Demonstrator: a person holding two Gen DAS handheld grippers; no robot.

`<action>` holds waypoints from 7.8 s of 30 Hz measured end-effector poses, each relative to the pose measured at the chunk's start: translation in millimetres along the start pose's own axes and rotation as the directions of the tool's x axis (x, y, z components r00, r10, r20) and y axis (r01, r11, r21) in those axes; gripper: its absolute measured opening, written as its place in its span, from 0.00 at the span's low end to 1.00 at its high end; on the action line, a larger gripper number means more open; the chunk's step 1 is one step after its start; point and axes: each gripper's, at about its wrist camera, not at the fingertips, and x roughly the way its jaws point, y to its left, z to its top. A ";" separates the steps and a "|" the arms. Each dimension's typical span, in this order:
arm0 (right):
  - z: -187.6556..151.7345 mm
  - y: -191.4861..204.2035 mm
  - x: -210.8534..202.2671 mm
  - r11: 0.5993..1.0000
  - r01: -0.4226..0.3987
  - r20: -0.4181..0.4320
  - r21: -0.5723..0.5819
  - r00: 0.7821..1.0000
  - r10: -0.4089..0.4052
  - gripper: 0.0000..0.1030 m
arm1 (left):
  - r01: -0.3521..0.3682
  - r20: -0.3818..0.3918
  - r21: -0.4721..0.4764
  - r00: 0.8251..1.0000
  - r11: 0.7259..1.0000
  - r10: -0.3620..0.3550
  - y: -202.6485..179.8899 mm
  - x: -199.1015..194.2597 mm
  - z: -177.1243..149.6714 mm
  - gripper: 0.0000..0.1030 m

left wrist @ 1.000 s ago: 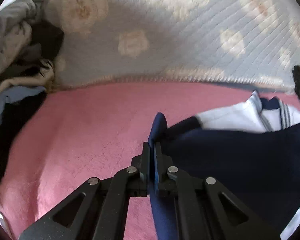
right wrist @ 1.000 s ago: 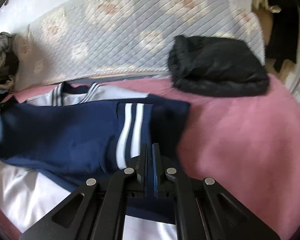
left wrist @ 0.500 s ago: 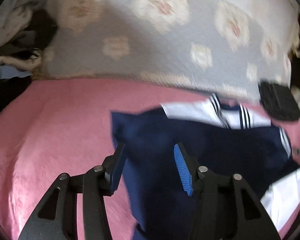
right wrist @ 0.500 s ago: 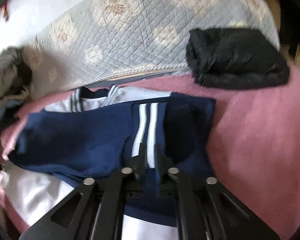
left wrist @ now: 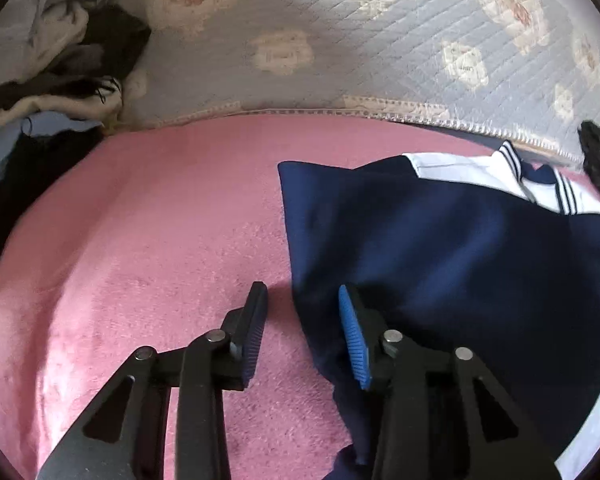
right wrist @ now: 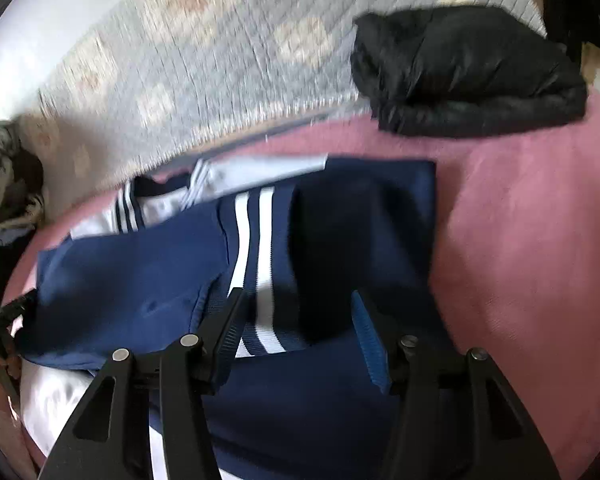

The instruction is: Fold large clothes

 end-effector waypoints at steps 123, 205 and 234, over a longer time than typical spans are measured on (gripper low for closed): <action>-200.4 73.3 -91.1 0.688 0.543 0.285 -0.481 0.839 -0.463 0.97 | -0.167 0.313 0.254 0.946 0.953 0.082 -83.1 -149.4 -184.8 0.71; -42.5 2.8 -78.5 0.897 0.281 0.295 -0.342 0.938 -0.181 0.86 | 0.313 0.171 -0.070 0.939 0.947 -0.298 16.7 -76.9 -52.8 0.77; 32.2 -6.8 -7.3 0.929 0.324 0.195 -0.181 0.937 -0.289 0.11 | 0.043 0.310 -0.089 0.951 0.995 -0.014 2.5 -38.8 16.4 0.32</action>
